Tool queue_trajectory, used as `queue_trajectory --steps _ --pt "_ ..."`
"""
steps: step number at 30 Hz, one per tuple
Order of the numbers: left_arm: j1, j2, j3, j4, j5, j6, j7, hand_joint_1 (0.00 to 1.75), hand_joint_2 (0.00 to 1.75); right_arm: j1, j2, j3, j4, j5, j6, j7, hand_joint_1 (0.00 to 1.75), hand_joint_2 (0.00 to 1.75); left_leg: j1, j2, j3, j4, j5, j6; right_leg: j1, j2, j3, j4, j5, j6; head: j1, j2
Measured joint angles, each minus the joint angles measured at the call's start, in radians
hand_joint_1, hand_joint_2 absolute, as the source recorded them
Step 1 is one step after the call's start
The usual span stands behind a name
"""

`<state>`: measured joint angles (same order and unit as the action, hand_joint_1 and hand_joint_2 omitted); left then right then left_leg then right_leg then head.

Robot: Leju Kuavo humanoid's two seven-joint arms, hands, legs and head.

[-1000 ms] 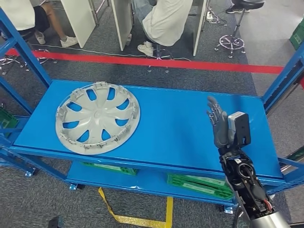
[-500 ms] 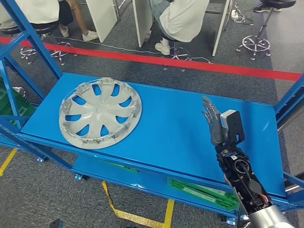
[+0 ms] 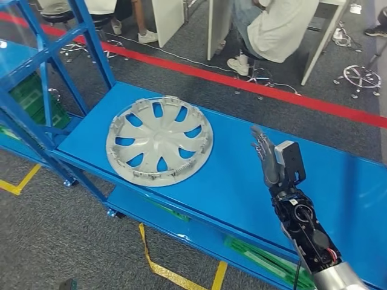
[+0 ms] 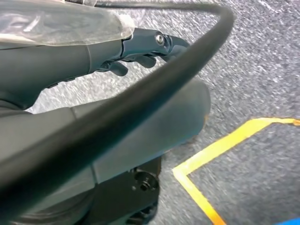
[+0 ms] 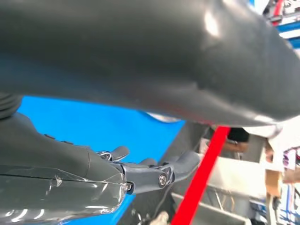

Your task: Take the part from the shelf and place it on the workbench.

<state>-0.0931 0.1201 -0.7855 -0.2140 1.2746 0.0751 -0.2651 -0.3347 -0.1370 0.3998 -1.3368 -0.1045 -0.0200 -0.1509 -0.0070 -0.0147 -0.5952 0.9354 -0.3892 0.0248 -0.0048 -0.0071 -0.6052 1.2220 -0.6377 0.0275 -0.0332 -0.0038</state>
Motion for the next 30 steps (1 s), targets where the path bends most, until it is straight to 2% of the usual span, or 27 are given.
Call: queue_trajectory --steps 1,2,3,4,5,6,7,8,9,10,12,14,15,16,17,18,19,21,22,23,25,26,27,29,30 --pt "0.0 0.0 0.0 0.0 0.0 0.0 0.0 0.0 0.0 0.004 -0.001 0.0 0.0 0.001 0.001 0.002 0.0 0.0 0.001 -0.014 0.002 0.001 -0.002 0.0 -0.003 0.002 -0.025 0.037 -0.001 0.004 0.006 0.0" --pt "0.0 -0.001 0.0 0.0 0.001 0.0 0.0 0.0 0.0 0.007 -0.001 0.0 0.001 0.002 0.002 0.004 0.0 0.0 0.002 -0.027 0.005 0.001 -0.003 -0.002 -0.005 0.004 -0.033 0.036 0.018 0.007 0.01 0.0" --pt "0.001 -0.002 0.0 0.0 0.001 0.0 0.0 0.0 0.0 0.007 -0.001 0.0 0.001 0.003 0.004 0.005 0.0 0.0 0.003 -0.041 0.009 0.003 -0.006 -0.005 -0.009 0.007 -0.021 -0.007 0.058 0.01 0.013 0.0" --pt "0.001 -0.003 0.0 0.0 0.002 0.0 0.0 0.0 0.0 0.006 -0.001 0.0 0.001 0.005 0.005 0.006 0.0 0.0 0.005 -0.054 0.012 0.006 -0.01 -0.009 -0.014 0.02 0.003 -0.076 0.105 0.013 0.017 0.0" --pt "0.001 -0.004 0.0 0.0 0.003 0.0 0.0 0.0 0.0 0.004 -0.001 0.001 0.002 0.006 0.007 0.006 0.0 0.0 0.006 -0.067 0.013 0.011 -0.014 -0.014 -0.018 0.042 0.028 -0.141 0.14 0.015 0.021 0.0" --pt "0.0 -0.004 0.0 0.0 0.004 0.0 0.0 0.0 0.0 0.002 -0.001 0.002 0.003 0.007 0.007 0.006 0.0 0.0 0.007 -0.08 0.01 0.016 -0.016 -0.019 -0.022 0.062 0.052 -0.196 0.159 0.014 0.025 0.0" --pt "-0.001 -0.004 0.0 0.0 0.005 0.0 0.0 0.0 0.0 0.001 -0.001 0.003 0.004 0.008 0.008 0.007 0.0 0.0 0.009 -0.092 0.004 0.02 -0.016 -0.025 -0.024 0.078 0.066 -0.225 0.162 0.01 0.027 0.0" --pt "-0.001 -0.004 0.0 0.0 0.006 0.0 0.0 0.0 0.0 0.0 -0.001 0.004 0.005 0.008 0.008 0.007 0.0 0.0 0.01 -0.103 -0.002 0.022 -0.013 -0.03 -0.022 0.081 0.073 -0.232 0.156 0.004 0.027 0.0" --pt "0.001 -0.004 0.0 0.0 0.007 0.0 0.0 0.0 0.0 -0.002 -0.001 0.005 0.006 0.008 0.009 0.008 0.0 0.0 0.012 -0.115 -0.007 0.022 -0.01 -0.036 -0.022 0.072 0.078 -0.238 0.155 -0.003 0.027 0.0" --pt "0.004 -0.004 0.0 0.001 0.008 0.0 0.0 0.0 0.0 -0.004 0.0 0.006 0.006 0.008 0.01 0.008 0.0 0.0 0.013 -0.114 -0.009 0.023 -0.009 -0.042 -0.022 0.061 0.081 -0.241 0.157 -0.009 0.026 0.0" --pt "0.007 -0.003 0.0 0.001 0.01 0.001 0.0 0.0 0.0 -0.012 0.002 0.008 0.006 0.008 0.011 0.007 0.0 0.0 0.01 -0.068 -0.028 0.059 -0.029 -0.053 -0.025 0.037 0.089 -0.251 0.162 -0.021 0.017 0.0" --pt "0.003 -0.003 0.0 0.002 0.01 0.001 0.0 0.0 0.0 -0.017 0.003 0.008 0.007 0.008 0.01 0.007 0.0 0.0 0.011 -0.012 -0.09 0.176 -0.082 -0.064 -0.023 0.011 0.093 -0.257 0.162 -0.03 0.006 0.0" --pt "0.002 -0.004 0.0 0.002 0.011 0.001 0.0 0.0 0.0 -0.018 0.003 0.008 0.009 0.008 0.011 0.007 0.0 0.0 0.015 -0.002 -0.129 0.246 -0.107 -0.068 -0.022 -0.003 0.093 -0.257 0.16 -0.033 0.002 0.0" --pt "0.002 -0.005 0.0 0.002 0.011 0.001 0.0 0.0 0.0 -0.018 0.003 0.009 0.01 0.008 0.011 0.007 0.0 0.0 0.017 0.002 -0.157 0.294 -0.117 -0.07 -0.022 -0.016 0.094 -0.257 0.158 -0.035 -0.001 0.0" --pt "0.002 -0.005 0.0 0.002 0.011 0.001 0.0 0.0 0.0 -0.018 0.003 0.01 0.011 0.008 0.012 0.007 0.0 0.0 0.019 0.005 -0.167 0.308 -0.111 -0.071 -0.022 -0.029 0.095 -0.257 0.156 -0.035 -0.004 0.0" --pt "0.003 -0.006 0.0 0.002 0.011 0.001 0.0 0.0 0.0 -0.018 0.003 0.011 0.012 0.008 0.013 0.007 0.0 0.0 0.021 0.01 -0.155 0.278 -0.086 -0.071 -0.022 -0.041 0.097 -0.257 0.154 -0.035 -0.009 0.0" --pt "0.003 -0.006 0.0 0.002 0.011 0.001 0.0 0.0 0.0 -0.02 0.003 0.012 0.012 0.009 0.015 0.007 0.0 0.0 0.021 0.02 -0.124 0.216 -0.052 -0.069 -0.022 -0.052 0.1 -0.257 0.151 -0.033 -0.014 0.0" --pt "0.001 -0.005 0.0 0.002 0.011 0.001 0.0 0.0 0.0 -0.027 0.003 0.014 0.012 0.011 0.018 0.007 0.0 0.0 0.016 0.058 -0.052 0.079 -0.002 -0.06 -0.018 -0.071 0.106 -0.257 0.143 -0.024 -0.024 0.0" --pt "0.0 -0.005 0.0 0.002 0.01 0.0 0.0 0.0 0.0 -0.031 0.003 0.014 0.013 0.011 0.018 0.007 0.0 0.0 0.011 0.071 -0.032 0.039 0.007 -0.054 -0.015 -0.079 0.11 -0.258 0.139 -0.019 -0.026 0.0" --pt "0.0 -0.005 0.0 0.002 0.007 0.0 0.0 0.0 0.0 -0.033 0.003 0.015 0.014 0.012 0.019 0.008 0.0 0.0 0.007 0.076 -0.023 0.021 0.006 -0.049 -0.012 -0.087 0.114 -0.26 0.135 -0.013 -0.025 0.0" --pt "0.002 -0.004 0.0 0.002 0.001 -0.002 0.0 0.0 0.0 -0.035 0.003 0.016 0.015 0.012 0.019 0.009 0.0 0.0 0.006 0.058 -0.019 0.014 0.003 -0.038 -0.011 -0.1 0.126 -0.266 0.127 -0.002 -0.021 0.0" --pt "0.003 -0.004 0.0 0.002 -0.001 -0.002 0.0 0.0 0.0 -0.035 0.002 0.017 0.015 0.013 0.019 0.01 0.0 0.0 0.009 0.048 -0.014 0.01 0.003 -0.032 -0.012 -0.089 0.126 -0.259 0.118 0.002 -0.019 0.0" --pt "0.003 -0.004 0.0 0.002 -0.003 -0.003 0.0 0.0 0.0 -0.035 0.002 0.017 0.015 0.013 0.019 0.01 0.0 0.0 0.011 0.039 -0.009 0.005 0.003 -0.026 -0.014 -0.068 0.117 -0.233 0.099 0.005 -0.015 0.0" --pt "0.001 -0.004 0.0 0.002 -0.005 -0.004 0.0 0.0 0.0 -0.031 -0.001 0.018 0.016 0.015 0.018 0.014 0.0 0.0 0.013 0.019 -0.001 0.001 0.001 -0.016 -0.014 -0.016 0.06 -0.11 0.039 0.005 -0.003 0.0" --pt "-0.001 -0.004 0.0 0.002 -0.007 -0.005 0.0 0.0 0.0 -0.027 -0.003 0.018 0.016 0.017 0.017 0.018 0.0 0.0 0.012 0.006 0.0 0.001 0.0 -0.012 -0.013 -0.003 0.021 -0.033 0.01 0.005 0.003 0.0"
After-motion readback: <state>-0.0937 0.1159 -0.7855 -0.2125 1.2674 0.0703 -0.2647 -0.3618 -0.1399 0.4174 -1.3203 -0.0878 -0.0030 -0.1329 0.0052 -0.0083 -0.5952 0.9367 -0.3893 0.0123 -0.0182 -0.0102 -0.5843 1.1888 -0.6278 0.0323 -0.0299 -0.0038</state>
